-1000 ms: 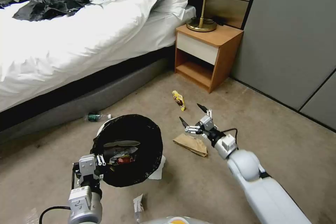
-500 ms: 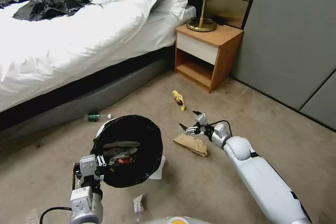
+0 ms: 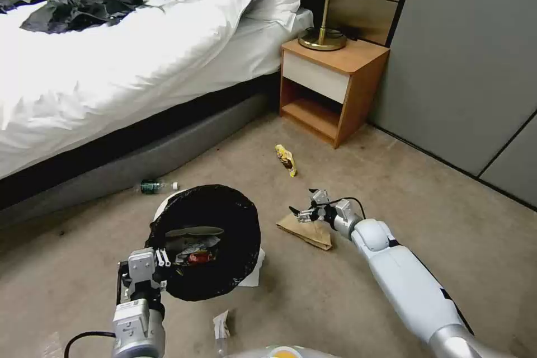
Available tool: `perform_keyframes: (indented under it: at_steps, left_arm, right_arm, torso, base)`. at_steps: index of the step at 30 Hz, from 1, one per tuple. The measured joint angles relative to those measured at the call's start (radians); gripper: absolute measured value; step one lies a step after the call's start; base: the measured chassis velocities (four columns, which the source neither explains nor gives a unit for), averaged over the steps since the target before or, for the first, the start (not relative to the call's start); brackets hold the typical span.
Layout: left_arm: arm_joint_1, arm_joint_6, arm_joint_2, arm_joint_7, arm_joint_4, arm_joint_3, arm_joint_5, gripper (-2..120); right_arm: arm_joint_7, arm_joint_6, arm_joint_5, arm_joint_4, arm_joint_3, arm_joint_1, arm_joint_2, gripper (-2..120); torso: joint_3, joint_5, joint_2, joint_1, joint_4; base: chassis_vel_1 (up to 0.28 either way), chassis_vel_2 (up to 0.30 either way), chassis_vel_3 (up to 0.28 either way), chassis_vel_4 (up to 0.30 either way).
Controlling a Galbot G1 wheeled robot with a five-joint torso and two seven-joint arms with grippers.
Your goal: Pick up the trash bin, then pick up the garbage from the floor and place it into the trash bin.
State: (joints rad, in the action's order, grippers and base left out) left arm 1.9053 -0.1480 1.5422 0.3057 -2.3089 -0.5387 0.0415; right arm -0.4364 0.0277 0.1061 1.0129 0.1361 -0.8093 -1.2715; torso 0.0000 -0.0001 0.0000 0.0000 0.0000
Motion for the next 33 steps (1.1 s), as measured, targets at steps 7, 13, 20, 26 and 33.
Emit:
perform_keyframes:
  at_steps: [7, 13, 20, 26, 33]
  left_arm:
    - [-0.009, -0.002, 0.0, 0.0, 0.002, 0.007, 0.0, 0]
    - [-0.008, -0.002, -0.002, 0.0, 0.011, 0.007, -0.001, 0]
    - [-0.009, -0.001, -0.002, 0.0, 0.011, 0.007, -0.003, 0]
    - [-0.005, 0.004, -0.002, 0.0, 0.011, 0.006, -0.004, 0]
    - [-0.003, 0.006, -0.001, 0.001, 0.01, 0.005, -0.004, 0]
  right_arm:
    - [0.028, -0.004, 0.011, -0.017, 0.007, -0.044, -0.004, 100]
    - [0.038, -0.004, 0.005, -0.034, 0.011, -0.081, -0.016, 100]
    - [0.044, 0.006, -0.023, -0.075, 0.023, -0.098, -0.036, 100]
    - [0.038, 0.039, -0.044, -0.117, 0.039, -0.098, -0.043, 94]
    - [0.037, 0.056, -0.045, -0.135, 0.05, -0.089, -0.042, 71]
  torso:
    - [0.0, 0.0001, 0.0, 0.0, -0.0001]
    - [0.0, 0.0, 0.0, 0.0, 0.0]
    - [0.0, 0.0001, 0.0, 0.0, 0.0]
    - [0.0, 0.0001, 0.0, 0.0, -0.0001]
    - [0.0, 0.0, 0.0, 0.0, 0.0]
  base:
    - [0.0, 0.0, 0.0, 0.0]
    - [0.0, 0.0, 0.0, 0.0]
    - [0.0, 0.0, 0.0, 0.0]
    - [0.0, 0.0, 0.0, 0.0]
    - [0.0, 0.0, 0.0, 0.0]
